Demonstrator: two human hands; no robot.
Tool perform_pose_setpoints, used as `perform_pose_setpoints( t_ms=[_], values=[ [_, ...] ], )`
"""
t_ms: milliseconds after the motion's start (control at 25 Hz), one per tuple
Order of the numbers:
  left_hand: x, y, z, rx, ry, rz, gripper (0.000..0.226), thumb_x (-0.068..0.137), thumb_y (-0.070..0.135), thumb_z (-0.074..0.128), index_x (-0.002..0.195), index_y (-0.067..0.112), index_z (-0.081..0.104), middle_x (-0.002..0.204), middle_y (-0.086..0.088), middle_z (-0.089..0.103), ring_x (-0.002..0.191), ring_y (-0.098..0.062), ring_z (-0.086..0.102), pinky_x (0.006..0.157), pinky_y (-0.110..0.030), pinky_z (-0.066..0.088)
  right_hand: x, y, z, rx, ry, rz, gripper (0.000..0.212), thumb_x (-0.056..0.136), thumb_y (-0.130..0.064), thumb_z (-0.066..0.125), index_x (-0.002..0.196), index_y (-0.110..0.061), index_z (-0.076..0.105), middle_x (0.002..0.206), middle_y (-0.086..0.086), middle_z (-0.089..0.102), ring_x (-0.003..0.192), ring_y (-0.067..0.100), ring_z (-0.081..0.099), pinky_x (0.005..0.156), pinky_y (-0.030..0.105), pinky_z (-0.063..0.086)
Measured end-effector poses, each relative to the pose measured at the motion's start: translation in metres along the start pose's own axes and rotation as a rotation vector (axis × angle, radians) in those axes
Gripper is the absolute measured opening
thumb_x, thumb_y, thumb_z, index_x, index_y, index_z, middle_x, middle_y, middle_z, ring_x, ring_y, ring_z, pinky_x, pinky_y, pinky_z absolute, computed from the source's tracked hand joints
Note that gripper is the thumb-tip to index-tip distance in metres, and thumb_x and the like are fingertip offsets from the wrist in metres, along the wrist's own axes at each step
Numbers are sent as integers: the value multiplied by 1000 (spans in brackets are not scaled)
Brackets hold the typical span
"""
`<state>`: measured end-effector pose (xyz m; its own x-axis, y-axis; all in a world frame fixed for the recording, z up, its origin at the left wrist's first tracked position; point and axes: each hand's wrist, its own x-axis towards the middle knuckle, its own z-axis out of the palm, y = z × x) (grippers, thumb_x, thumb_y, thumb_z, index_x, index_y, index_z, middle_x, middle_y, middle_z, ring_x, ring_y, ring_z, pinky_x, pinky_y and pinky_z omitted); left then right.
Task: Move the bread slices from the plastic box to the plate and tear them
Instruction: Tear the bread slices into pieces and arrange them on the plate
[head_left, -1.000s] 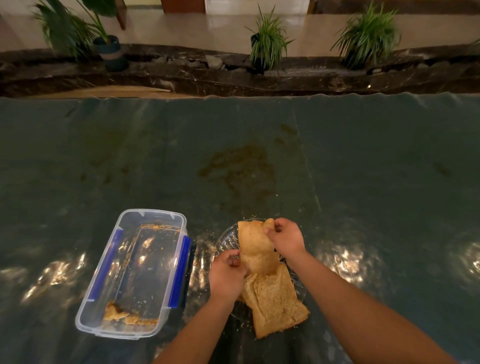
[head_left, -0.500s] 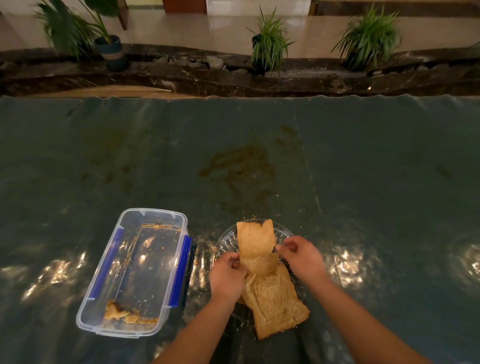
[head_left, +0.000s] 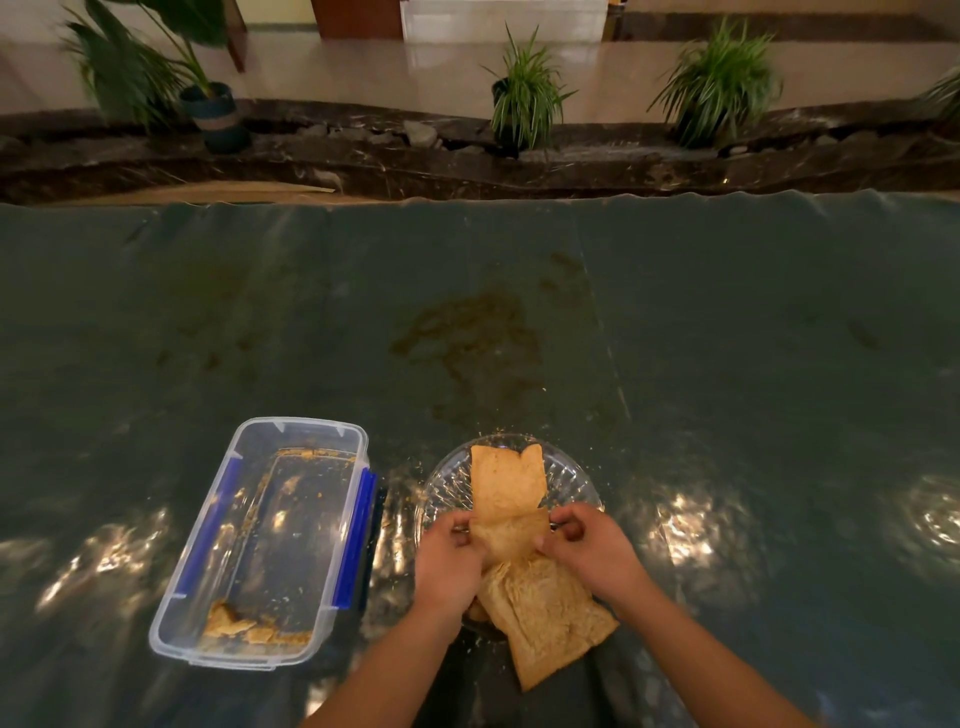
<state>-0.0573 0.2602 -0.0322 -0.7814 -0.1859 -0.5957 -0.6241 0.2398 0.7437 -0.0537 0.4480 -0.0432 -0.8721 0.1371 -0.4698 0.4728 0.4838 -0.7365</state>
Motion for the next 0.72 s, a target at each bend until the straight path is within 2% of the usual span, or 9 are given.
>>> perform_pose_setpoints(
  t_ms=[120, 280, 360, 480, 640, 720],
  values=[
    [3, 0, -1, 38, -41, -18, 32, 82, -1, 61, 107, 18, 67, 95, 1, 70, 86, -15, 68, 66, -31, 55, -1, 2, 1, -33, 16, 1, 24, 69, -43, 83, 84, -34, 66, 77, -10, 65, 72, 3, 61, 62, 22, 46],
    [6, 3, 2, 119, -43, -30, 29, 84, -2, 57, 103, 17, 69, 92, -1, 71, 84, -18, 69, 70, -35, 60, 0, 2, 3, -111, 10, 31, 23, 72, -46, 79, 86, -35, 65, 78, -13, 64, 74, 1, 61, 60, 21, 44],
    [6, 3, 6, 249, 3, 47, 30, 86, 1, 58, 106, 21, 69, 92, 3, 72, 81, -12, 68, 62, -27, 57, 0, 1, 3, -135, 17, 45, 27, 72, -47, 78, 91, -32, 66, 82, -11, 66, 77, 3, 63, 62, 22, 47],
    [7, 2, 12, 394, 73, 150, 41, 86, 4, 60, 121, 25, 63, 94, 6, 72, 77, -8, 67, 51, -17, 43, 2, -1, 4, -156, 4, 49, 30, 75, -45, 76, 98, -29, 66, 84, -11, 66, 79, 4, 63, 65, 24, 49],
    [12, 5, 10, 356, 78, 135, 38, 86, 5, 61, 119, 23, 64, 88, 6, 72, 76, -10, 68, 59, -25, 54, 9, -10, 8, -107, -3, 38, 28, 77, -38, 76, 103, -29, 69, 83, -12, 67, 76, 4, 63, 61, 22, 46],
    [17, 7, 7, 385, 87, 143, 37, 85, 6, 62, 119, 20, 61, 86, 6, 71, 75, -11, 67, 56, -24, 51, 11, -12, 9, -52, 9, 43, 27, 77, -35, 77, 102, -29, 70, 83, -11, 68, 76, 5, 64, 62, 22, 47]
  ],
)
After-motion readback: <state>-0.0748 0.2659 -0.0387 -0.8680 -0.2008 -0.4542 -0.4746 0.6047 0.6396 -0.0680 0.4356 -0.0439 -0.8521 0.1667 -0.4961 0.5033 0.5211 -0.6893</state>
